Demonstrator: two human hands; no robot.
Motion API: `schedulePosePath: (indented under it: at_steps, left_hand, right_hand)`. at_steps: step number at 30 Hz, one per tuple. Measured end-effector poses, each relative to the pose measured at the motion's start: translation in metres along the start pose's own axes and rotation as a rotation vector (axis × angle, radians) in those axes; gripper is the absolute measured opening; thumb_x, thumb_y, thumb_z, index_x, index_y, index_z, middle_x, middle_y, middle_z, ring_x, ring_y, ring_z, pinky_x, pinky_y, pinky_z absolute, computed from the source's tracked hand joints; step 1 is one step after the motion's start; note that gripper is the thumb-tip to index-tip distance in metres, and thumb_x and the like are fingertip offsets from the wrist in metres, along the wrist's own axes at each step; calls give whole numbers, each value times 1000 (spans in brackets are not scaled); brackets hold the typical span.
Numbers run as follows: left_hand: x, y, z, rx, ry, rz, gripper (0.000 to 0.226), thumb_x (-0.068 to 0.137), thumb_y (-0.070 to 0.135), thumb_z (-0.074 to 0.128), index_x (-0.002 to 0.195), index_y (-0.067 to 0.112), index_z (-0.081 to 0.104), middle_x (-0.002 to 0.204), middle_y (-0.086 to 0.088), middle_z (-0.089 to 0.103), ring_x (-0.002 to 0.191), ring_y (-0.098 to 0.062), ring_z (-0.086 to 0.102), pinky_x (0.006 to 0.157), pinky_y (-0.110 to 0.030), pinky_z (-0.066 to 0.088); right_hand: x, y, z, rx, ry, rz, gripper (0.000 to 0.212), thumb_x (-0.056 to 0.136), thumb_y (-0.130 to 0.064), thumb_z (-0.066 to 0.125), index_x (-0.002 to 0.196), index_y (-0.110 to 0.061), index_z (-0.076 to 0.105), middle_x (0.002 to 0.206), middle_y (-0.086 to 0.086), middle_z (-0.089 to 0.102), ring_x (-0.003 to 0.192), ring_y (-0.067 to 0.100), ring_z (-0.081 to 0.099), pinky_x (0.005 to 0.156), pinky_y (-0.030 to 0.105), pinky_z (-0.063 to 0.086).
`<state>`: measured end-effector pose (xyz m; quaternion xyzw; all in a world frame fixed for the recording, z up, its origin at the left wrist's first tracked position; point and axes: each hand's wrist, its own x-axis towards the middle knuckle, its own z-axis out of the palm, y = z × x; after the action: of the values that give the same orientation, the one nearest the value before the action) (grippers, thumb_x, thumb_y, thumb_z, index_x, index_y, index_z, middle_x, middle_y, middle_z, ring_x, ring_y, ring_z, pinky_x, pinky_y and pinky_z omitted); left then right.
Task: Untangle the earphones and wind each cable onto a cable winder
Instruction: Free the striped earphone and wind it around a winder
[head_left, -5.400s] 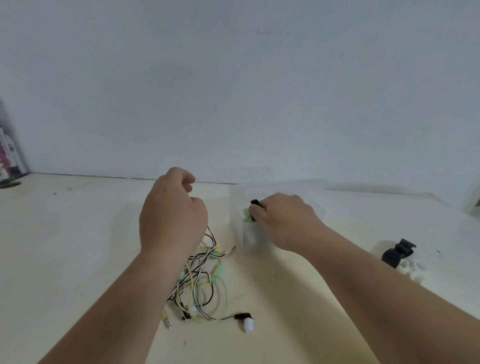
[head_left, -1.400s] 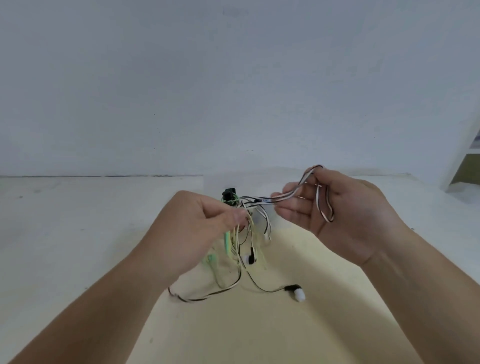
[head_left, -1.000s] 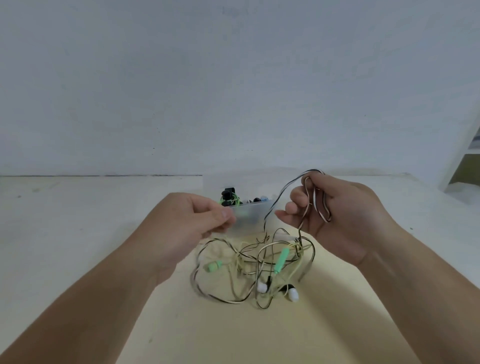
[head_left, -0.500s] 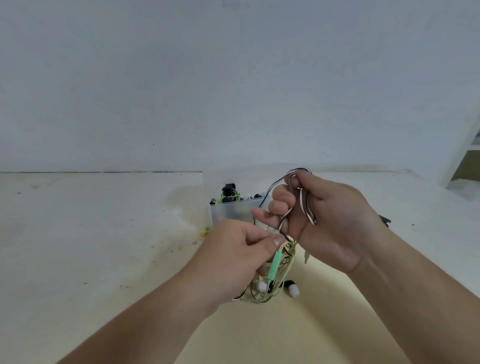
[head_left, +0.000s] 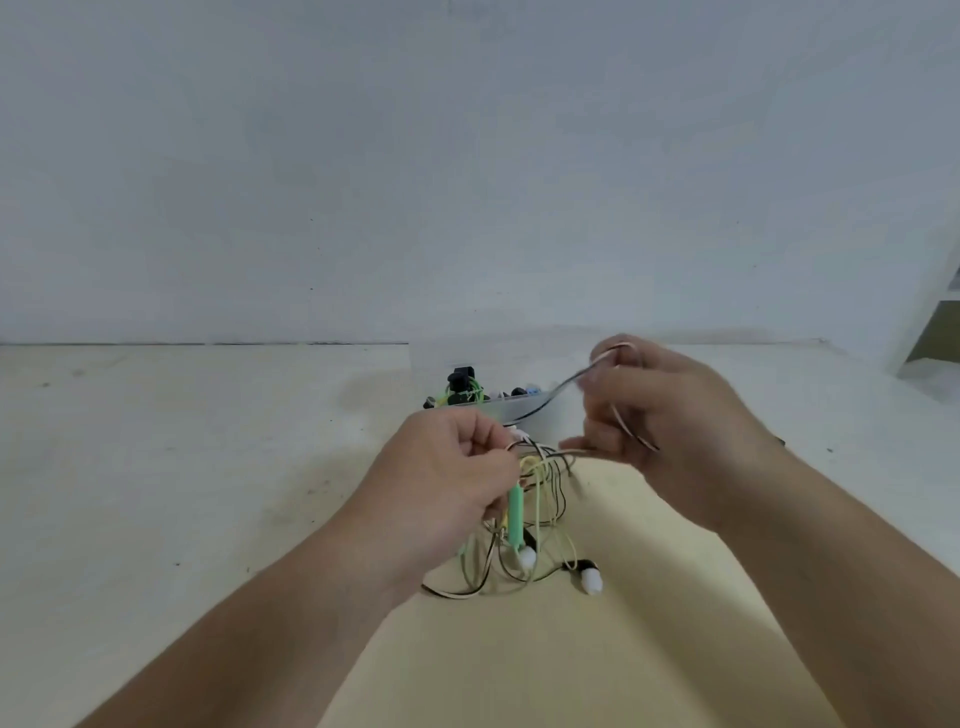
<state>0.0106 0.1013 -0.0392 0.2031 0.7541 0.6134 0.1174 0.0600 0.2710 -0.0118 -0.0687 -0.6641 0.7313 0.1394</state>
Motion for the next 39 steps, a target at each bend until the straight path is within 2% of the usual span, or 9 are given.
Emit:
schedulePosePath:
  at_steps: [4,7,11,17,21,24,27,33,39]
  left_hand:
    - [-3,2,-1,161,-44,66,18,82,-1,57,74,13,66,53,7,49,54,-15,42,55,-26,38]
    - [-5,3,-1,221,-78,88,21,82,3,58,78,22,66,52,13,46,51,-11,40,53,-22,35]
    - [-6,6,-5,263,-94,139,22,80,0,63,65,16,59,45,15,42,41,-3,33,42,-10,26]
    - [-3,4,-8,296,-77,231,38,73,-6,74,55,18,51,52,8,44,47,-7,36,47,-13,30]
    - [-2,3,-8,305,-43,285,38,72,-4,76,55,16,49,52,6,44,48,-7,37,49,-13,32]
    - [-1,0,-7,387,5,367,32,69,4,79,58,18,53,61,4,51,51,-4,39,51,-15,33]
    - [-1,-1,-7,449,54,403,26,66,8,79,60,21,58,70,11,53,57,-4,45,55,-14,33]
    - [1,3,-13,387,130,392,33,68,6,80,53,21,55,70,8,55,57,-8,47,56,-19,37]
    - [0,3,-8,344,197,325,25,74,8,74,56,15,58,65,11,53,52,-7,41,50,-17,31]
  right_hand:
    - [-1,12,5,-390,-106,-24,26,81,-9,77,89,-7,53,59,0,48,50,16,41,65,39,50]
    - [-4,16,9,-456,-170,3,23,82,-16,78,87,-9,56,62,1,51,53,15,39,58,33,36]
    - [-4,16,13,-349,-212,36,11,87,-6,69,89,-2,58,57,-2,49,49,12,39,49,22,32]
    - [-6,18,16,-325,-134,58,13,82,2,68,93,-5,65,53,-8,54,41,7,42,43,16,33]
    - [-3,17,17,-219,-93,90,7,83,-5,71,88,-6,66,65,4,60,41,8,42,42,17,33]
    - [-5,16,16,-226,-154,120,17,87,-17,71,93,-2,66,70,7,64,46,10,45,46,20,33]
    - [-7,16,16,-179,-201,126,9,84,-5,72,91,-7,67,78,10,64,57,16,53,50,21,38]
    - [-3,11,16,35,-6,161,18,83,8,54,82,-9,57,71,13,55,40,13,29,41,19,34]
    - [-2,6,14,178,101,119,20,85,12,43,89,-5,53,78,19,39,37,14,26,40,20,42]
